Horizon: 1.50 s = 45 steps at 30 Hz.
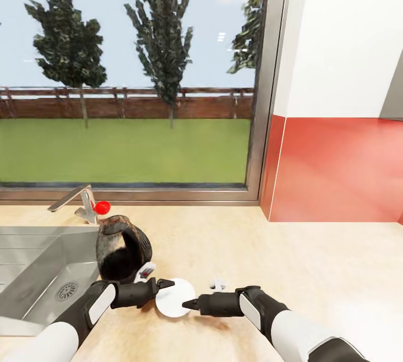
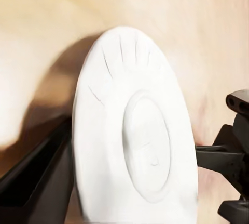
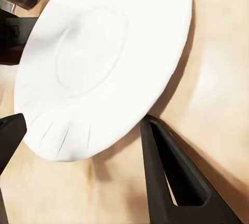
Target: Set up a coffee station on the kitchen countertop: keep the coffee maker on the countertop, move the bottle of coffee from the kitchen shelf to the counter next to the coffee maker, place a paper coffee filter on top of the coffee maker, put the saucer next to the coffee maker with the coffee cup on the saucer, and place the electric kettle next to the coffee maker.
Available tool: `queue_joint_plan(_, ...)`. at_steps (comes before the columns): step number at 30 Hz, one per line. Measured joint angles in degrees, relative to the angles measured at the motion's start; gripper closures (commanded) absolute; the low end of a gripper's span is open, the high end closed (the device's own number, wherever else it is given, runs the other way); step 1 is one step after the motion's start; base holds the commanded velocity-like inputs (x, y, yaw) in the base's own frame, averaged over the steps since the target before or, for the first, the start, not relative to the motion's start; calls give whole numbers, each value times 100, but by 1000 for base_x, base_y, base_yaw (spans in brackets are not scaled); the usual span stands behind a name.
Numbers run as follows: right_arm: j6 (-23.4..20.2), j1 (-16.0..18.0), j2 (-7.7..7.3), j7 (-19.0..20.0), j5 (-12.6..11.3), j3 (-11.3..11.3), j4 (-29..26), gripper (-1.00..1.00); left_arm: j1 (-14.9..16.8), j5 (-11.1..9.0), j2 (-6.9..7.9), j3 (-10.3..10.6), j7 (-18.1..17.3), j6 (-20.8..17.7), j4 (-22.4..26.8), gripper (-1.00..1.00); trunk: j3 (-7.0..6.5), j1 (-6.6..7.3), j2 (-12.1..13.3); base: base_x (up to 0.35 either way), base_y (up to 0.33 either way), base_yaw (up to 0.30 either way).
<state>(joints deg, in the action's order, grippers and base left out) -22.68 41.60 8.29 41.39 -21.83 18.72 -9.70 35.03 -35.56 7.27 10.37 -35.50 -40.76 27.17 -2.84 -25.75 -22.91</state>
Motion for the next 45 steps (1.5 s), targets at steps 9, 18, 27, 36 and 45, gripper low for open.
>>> queue_joint_plan(9, -2, 0, 0, 0, -1, 0, -1, -100, 0, -2, -12, -3, -3, -4, -1, -100, 0, 0, 0, 0, 0, 0)
queue_joint_plan(18, 77, 1, -1, 6, -105, 4, 52, -100, -6, -13, -36, -10, -11, 1, -6, -100, 0, 1, -3, 0, 0, 0)
queue_joint_plan(27, 211, 1, 4, 11, -293, -8, 131, -100, -7, -12, -40, -9, -31, -2, -7, -100, -1, 1, -3, 0, 0, 0)
queue_joint_plan(36, 226, 1, 5, 10, -293, -11, 135, -100, -7, -10, -41, -3, -42, -16, -3, -100, -1, 1, -3, 0, 0, 0)
queue_joint_plan(45, 257, -7, 3, 18, -318, -7, 131, -100, -7, -7, -71, 5, -49, -18, -8, -100, -1, 1, -2, 0, 0, 0)
